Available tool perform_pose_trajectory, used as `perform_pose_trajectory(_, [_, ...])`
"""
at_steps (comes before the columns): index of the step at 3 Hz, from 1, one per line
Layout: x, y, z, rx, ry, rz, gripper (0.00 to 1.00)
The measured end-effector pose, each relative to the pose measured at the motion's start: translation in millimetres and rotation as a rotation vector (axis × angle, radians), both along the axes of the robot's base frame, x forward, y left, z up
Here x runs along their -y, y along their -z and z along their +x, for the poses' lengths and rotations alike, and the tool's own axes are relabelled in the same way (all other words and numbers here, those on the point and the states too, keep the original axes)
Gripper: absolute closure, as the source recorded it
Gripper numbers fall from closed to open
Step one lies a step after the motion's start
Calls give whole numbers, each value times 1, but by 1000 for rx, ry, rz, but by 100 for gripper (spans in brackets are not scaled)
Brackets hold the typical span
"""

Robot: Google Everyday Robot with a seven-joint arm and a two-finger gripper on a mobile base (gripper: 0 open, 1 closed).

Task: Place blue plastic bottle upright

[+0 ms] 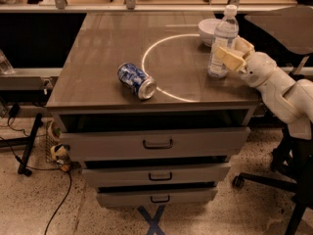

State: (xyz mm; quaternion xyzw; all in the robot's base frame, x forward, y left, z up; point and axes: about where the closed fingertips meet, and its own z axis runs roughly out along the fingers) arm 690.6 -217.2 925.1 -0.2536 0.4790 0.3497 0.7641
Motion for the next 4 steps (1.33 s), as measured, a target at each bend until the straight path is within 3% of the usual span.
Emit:
perform_pose_trajectory(1, [4, 2, -1, 7, -19, -5, 82])
perform_pose_trajectory(2, [8, 3, -3, 17, -33, -5, 51])
perform_pose_trajectory(4, [10, 7, -4, 16, -38, 4, 4])
